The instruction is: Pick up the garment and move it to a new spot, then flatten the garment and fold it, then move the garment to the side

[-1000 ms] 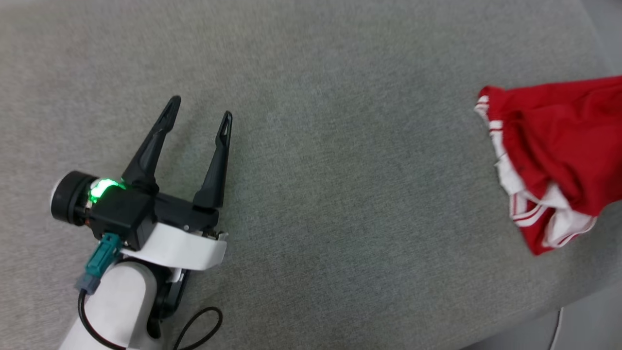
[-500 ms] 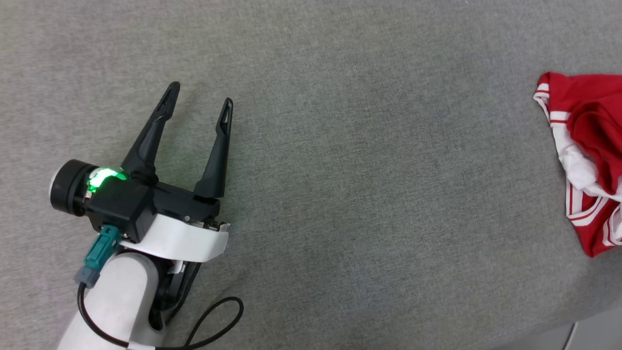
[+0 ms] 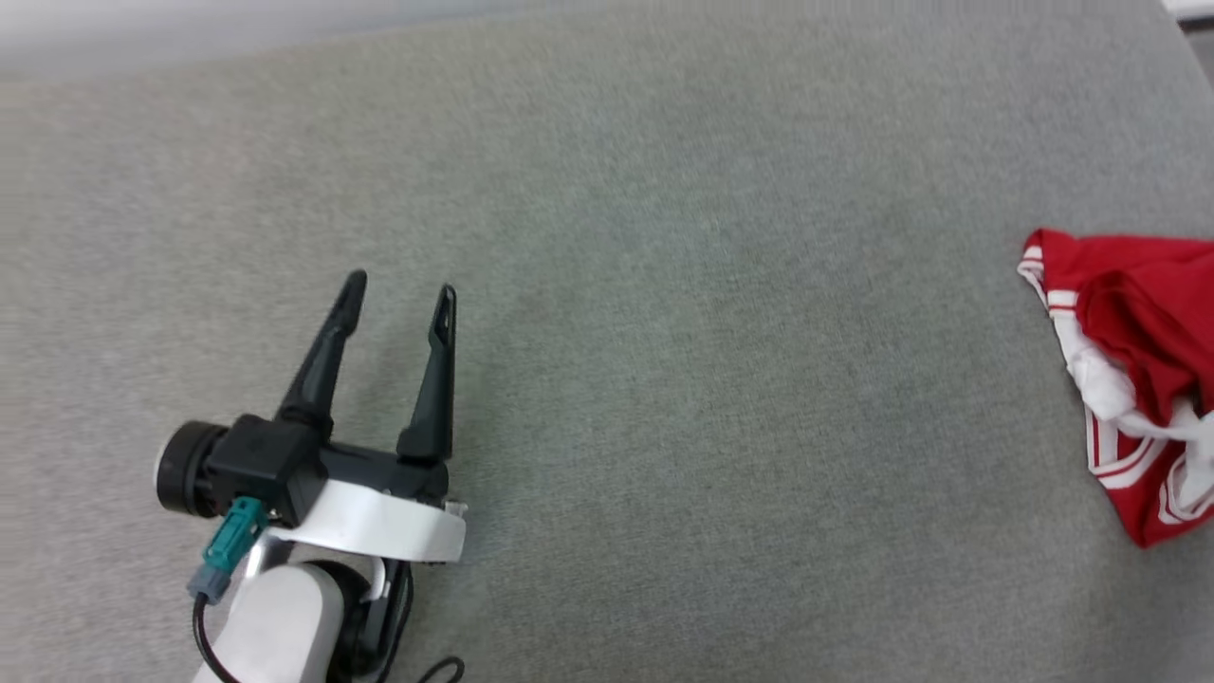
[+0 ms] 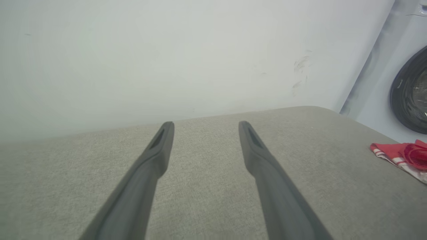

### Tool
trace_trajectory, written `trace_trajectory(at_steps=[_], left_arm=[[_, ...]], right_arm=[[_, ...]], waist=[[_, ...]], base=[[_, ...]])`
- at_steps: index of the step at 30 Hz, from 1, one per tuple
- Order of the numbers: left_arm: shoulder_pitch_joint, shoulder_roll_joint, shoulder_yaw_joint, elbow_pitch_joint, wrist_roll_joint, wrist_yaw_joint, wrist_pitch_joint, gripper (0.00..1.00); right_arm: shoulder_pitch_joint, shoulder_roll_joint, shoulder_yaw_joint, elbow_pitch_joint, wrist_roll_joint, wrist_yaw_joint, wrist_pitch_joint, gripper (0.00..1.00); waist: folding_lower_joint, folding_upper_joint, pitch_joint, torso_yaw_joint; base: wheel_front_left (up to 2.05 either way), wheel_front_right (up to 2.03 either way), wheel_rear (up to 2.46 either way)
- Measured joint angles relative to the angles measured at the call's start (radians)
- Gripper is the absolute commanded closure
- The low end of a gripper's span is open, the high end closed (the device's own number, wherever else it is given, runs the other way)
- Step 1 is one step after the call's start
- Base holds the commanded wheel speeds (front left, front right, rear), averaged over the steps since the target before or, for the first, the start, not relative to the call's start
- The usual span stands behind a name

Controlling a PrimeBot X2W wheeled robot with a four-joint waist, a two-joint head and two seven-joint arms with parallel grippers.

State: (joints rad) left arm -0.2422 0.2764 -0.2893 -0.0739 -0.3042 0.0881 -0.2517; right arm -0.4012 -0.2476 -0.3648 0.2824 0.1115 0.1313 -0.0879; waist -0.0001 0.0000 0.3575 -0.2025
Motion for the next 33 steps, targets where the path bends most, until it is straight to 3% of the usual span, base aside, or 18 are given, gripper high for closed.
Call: trace_trajectory(at_steps=[15, 23, 33], left_arm=[[0.162, -0.042, 0.04, 0.083, -0.044, 0.022, -0.009, 0.0], [0.241, -0.034, 0.063, 0.093, -0.043, 0.035, -0.011, 0.0], [0.302, -0.017, 0.062, 0.104, -0.045, 0.044, -0.007, 0.0]], right_arm=[[0.323, 0.131, 0.146, -0.339, 0.073, 0.0, 0.082, 0.0], [0.456, 0.173, 0.21, -0.44, 0.06, 0.0, 0.119, 0.0], [0.558, 0.193, 0.237, -0.52, 0.041, 0.0, 0.143, 0.0]], waist=[[-0.0002, 0.0, -0.221, 0.133], [-0.0001, 0.0, -0.308, 0.186], [0.0, 0.0, -0.374, 0.205]], base=[[0.0, 0.0, 0.0], [0.0, 0.0, 0.0], [0.0, 0.0, 0.0]])
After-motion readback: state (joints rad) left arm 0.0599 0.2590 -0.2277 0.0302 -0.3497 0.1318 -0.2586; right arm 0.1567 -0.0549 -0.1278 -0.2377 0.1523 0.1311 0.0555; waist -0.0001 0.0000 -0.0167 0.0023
